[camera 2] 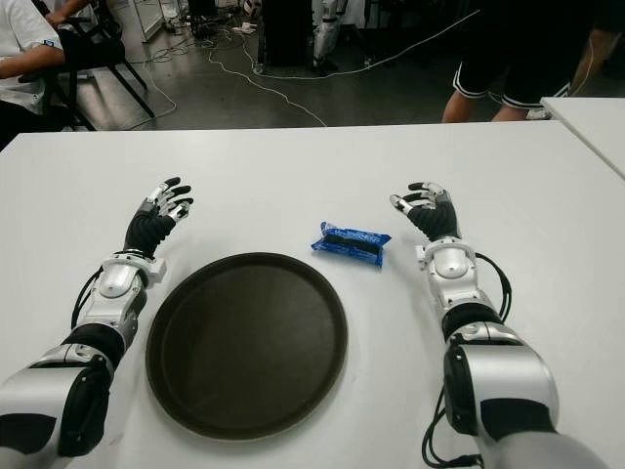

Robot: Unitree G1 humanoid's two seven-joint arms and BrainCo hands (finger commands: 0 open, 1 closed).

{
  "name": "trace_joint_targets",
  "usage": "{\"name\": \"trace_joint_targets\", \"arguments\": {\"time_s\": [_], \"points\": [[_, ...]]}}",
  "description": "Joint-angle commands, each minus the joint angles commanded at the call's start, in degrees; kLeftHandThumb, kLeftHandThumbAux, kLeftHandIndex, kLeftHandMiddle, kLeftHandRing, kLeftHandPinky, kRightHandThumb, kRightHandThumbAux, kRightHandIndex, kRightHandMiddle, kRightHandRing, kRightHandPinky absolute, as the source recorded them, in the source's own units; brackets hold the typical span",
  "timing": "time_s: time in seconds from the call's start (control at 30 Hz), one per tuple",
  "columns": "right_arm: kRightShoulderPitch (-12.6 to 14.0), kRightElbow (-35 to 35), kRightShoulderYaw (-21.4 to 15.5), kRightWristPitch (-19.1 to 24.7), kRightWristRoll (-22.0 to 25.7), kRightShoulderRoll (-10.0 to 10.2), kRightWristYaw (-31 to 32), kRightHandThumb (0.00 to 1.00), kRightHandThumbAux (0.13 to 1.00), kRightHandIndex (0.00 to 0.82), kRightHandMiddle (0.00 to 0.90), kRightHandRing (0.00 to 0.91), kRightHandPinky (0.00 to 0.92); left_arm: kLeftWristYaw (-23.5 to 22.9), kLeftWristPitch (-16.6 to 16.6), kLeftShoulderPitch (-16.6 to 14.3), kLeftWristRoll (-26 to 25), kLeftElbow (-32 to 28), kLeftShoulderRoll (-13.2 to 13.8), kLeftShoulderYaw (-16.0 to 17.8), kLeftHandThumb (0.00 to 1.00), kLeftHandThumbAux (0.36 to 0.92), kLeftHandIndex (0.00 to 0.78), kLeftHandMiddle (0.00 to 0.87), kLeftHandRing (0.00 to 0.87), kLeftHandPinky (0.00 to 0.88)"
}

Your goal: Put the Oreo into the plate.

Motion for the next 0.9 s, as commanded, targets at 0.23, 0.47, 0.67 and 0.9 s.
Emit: {"name": "trace_joint_targets", "arguments": {"time_s": [0.23, 0.47, 0.67, 0.9], "points": [[0.06, 0.03, 0.13, -0.21, -0.27, -0.06, -0.04, 0.33, 0.665, 0.3, 0.392, 0.423, 0.435, -1.07, -0.04, 0.03, -0.84, -0.03, -0.16, 0.64, 0.17, 0.625, 0.105, 0.184, 0.177, 0.193], [0.07, 0.05, 0.16, -0.44, -0.34, -0.07, -0.11, 0.332, 0.669, 0.313, 0.395, 0.426, 0.437, -1.81, 0.4, -0.08, -1.13, 0.15, -0.09, 0.99, 0.179, 0.628, 0.098, 0.175, 0.171, 0.2], [0.13, 0.0, 0.37, -0.79, -0.57, -0.01, -0.52, 0.318, 0.677, 0.319, 0.405, 0.435, 0.441, -2.06, 0.12, -0.04, -1.06, 0.17, -0.11, 1.17, 0.185, 0.635, 0.103, 0.185, 0.178, 0.201], [0.09, 0.03, -0.3, -0.31, 0.26, 0.22, -0.26, 0.295, 0.672, 0.307, 0.399, 0.429, 0.439, -2.44, 0.02, 0.01, -1.13, 0.13, -0.06, 1.36, 0.183, 0.625, 0.094, 0.169, 0.164, 0.177]]}}
